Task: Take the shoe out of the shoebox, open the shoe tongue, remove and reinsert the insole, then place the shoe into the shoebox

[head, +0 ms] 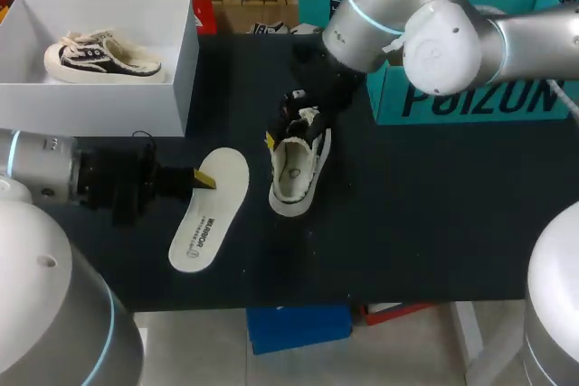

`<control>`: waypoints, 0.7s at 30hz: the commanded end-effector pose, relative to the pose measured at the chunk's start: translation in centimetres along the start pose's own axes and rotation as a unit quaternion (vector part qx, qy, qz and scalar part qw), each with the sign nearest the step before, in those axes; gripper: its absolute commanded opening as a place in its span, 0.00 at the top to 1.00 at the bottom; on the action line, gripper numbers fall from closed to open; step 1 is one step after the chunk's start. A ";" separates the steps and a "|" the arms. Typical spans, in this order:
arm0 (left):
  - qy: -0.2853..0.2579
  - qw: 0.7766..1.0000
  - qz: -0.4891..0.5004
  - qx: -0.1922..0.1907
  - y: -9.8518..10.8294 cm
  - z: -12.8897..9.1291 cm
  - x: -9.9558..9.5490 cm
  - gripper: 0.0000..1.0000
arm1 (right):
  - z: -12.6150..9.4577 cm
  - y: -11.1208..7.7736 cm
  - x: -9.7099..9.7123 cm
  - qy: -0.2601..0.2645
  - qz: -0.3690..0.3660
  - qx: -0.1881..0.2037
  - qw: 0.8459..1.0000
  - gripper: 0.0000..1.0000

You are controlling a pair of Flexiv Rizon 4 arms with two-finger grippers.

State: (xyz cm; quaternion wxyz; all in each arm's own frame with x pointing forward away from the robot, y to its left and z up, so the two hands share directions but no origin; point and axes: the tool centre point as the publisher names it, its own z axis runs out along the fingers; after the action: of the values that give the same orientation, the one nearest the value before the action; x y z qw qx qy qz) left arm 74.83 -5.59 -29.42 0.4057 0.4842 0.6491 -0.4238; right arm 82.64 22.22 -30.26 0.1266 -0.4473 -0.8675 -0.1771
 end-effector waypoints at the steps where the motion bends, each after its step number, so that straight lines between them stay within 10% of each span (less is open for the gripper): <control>1: 0.010 1.000 -0.003 0.005 -0.2 -0.5 0.0 1.00 | 0.3 1.7 0.4 -0.268 -0.070 0.147 0.950 0.00; 21: 0.057 0.998 -0.014 0.028 0.0 -1.6 1.2 1.00 | 2.6 2.2 0.0 -0.423 -0.180 0.162 0.873 0.00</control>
State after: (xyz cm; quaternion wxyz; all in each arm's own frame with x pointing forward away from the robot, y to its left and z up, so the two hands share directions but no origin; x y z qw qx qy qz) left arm 74.41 -3.61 -30.18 0.3506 0.5082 0.6640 -0.4217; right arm 84.42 23.59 -32.18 -0.0671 -0.3304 -0.9409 0.0315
